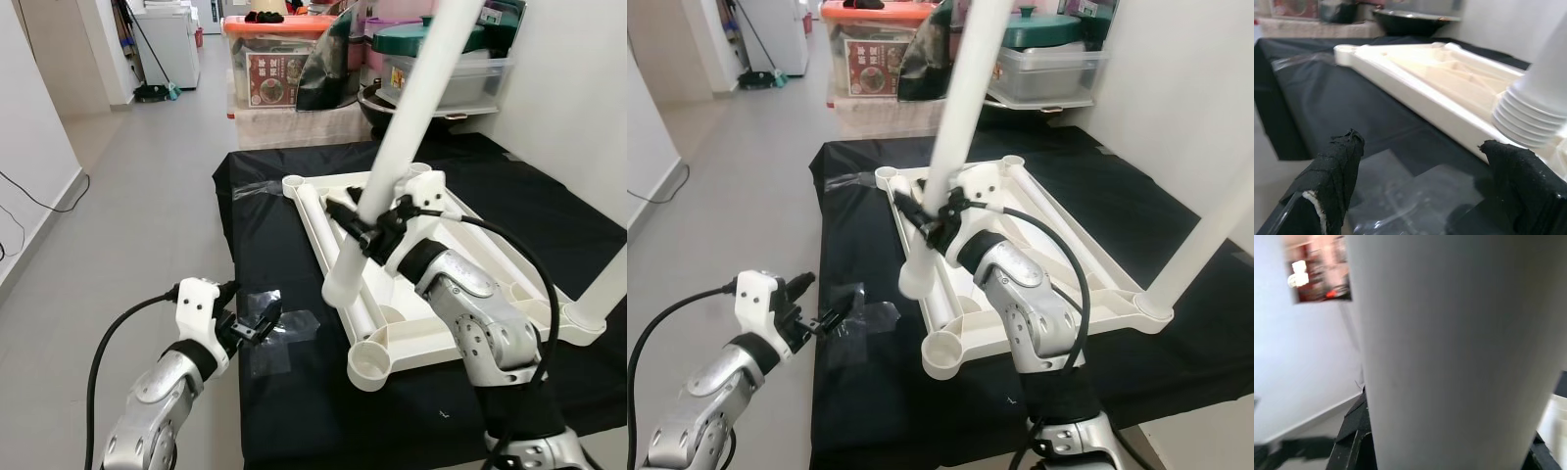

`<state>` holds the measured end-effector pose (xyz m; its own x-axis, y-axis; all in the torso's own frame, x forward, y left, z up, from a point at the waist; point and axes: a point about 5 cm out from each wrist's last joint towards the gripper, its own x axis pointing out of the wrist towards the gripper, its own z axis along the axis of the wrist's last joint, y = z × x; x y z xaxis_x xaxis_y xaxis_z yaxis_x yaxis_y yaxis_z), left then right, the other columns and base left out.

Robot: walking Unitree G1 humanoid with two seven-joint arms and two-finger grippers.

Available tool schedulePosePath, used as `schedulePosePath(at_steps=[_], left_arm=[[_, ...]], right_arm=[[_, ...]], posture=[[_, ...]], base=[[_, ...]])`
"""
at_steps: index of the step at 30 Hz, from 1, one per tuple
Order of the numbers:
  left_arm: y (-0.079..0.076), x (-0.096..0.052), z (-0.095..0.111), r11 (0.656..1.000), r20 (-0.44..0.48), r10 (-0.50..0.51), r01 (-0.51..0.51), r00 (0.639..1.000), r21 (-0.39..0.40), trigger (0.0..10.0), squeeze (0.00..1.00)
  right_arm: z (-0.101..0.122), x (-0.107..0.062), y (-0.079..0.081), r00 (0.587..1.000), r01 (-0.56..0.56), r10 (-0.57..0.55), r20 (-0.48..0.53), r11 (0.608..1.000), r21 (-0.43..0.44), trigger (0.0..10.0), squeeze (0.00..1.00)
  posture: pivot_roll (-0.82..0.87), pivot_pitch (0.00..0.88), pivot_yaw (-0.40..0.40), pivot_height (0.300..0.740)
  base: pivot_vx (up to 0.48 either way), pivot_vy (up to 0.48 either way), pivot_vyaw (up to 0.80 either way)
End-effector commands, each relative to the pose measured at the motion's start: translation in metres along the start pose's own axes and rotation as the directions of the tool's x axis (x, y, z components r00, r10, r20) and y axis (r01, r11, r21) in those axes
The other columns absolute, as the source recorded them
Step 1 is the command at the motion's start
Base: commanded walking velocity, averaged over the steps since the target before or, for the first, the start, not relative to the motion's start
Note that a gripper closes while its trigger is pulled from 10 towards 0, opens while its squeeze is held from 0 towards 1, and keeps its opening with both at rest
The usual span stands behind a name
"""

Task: Building children table

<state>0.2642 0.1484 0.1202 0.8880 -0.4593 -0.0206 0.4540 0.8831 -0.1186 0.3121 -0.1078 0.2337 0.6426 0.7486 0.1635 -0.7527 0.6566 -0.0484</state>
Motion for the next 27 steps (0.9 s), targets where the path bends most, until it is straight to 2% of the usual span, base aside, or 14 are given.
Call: schedulePosePath(at_steps=[1, 5, 9, 10, 17, 21, 25, 27], left_arm=[[0.002, -0.003, -0.002, 1.000, -0.020, 0.011, -0.011, 1.000, 0.016, 10.0, 0.00], [0.003, -0.006, -0.007, 1.000, -0.039, 0.018, -0.017, 0.999, 0.016, 10.0, 0.00], [0.001, -0.007, -0.010, 1.000, -0.047, 0.016, -0.015, 0.999, 0.016, 10.0, 0.00], [0.000, -0.008, -0.011, 1.000, -0.051, 0.015, -0.015, 0.999, 0.015, 10.0, 0.00], [-0.002, -0.007, -0.013, 1.000, -0.068, -0.005, 0.007, 0.998, 0.022, 10.0, 0.00], [-0.007, -0.005, -0.010, 0.999, -0.044, -0.042, 0.042, 0.998, 0.005, 10.0, 0.00], [-0.006, -0.005, -0.009, 0.999, -0.033, -0.036, 0.036, 0.999, 0.005, 10.0, 0.00], [-0.005, -0.005, -0.009, 1.000, -0.029, -0.029, 0.029, 0.999, -0.001, 10.0, 0.00]], right_arm=[[0.002, -0.003, 0.007, 0.996, -0.086, 0.086, -0.009, 0.996, -0.006, 0.0, 0.00], [0.000, -0.015, 0.011, 0.976, -0.207, 0.204, -0.073, 0.978, -0.028, 0.0, 0.00], [0.000, -0.024, 0.012, 0.958, -0.269, 0.263, -0.115, 0.962, -0.042, 0.0, 0.00], [0.001, -0.032, 0.011, 0.943, -0.309, 0.300, -0.142, 0.950, -0.042, 0.0, 0.00], [0.005, -0.040, 0.009, 0.939, -0.321, 0.313, -0.145, 0.946, -0.040, 0.0, 0.00], [0.007, -0.041, 0.012, 0.946, -0.308, 0.304, -0.114, 0.951, -0.026, 0.0, 0.00], [0.007, -0.040, 0.013, 0.947, -0.307, 0.303, -0.105, 0.951, -0.024, 0.0, 0.00], [0.008, -0.040, 0.013, 0.949, -0.303, 0.300, -0.097, 0.953, -0.023, 0.0, 0.00]], posture=[[0.00, 0.000, -0.057, 0.740], [0.00, 0.000, -0.061, 0.740], [0.00, 0.000, -0.062, 0.740], [0.00, 0.000, -0.062, 0.740], [-0.01, 0.000, -0.059, 0.740], [-0.01, 0.000, -0.054, 0.740], [-0.01, 0.000, -0.054, 0.740], [-0.01, 0.000, -0.054, 0.740]], base=[[0.000, 0.000, 0.00], [0.000, 0.000, 0.00], [0.000, 0.000, 0.00], [0.000, 0.000, 0.00], [0.000, 0.000, 0.00], [0.000, -0.420, 0.00], [0.000, -0.443, 0.00], [0.000, 0.000, 0.00]])
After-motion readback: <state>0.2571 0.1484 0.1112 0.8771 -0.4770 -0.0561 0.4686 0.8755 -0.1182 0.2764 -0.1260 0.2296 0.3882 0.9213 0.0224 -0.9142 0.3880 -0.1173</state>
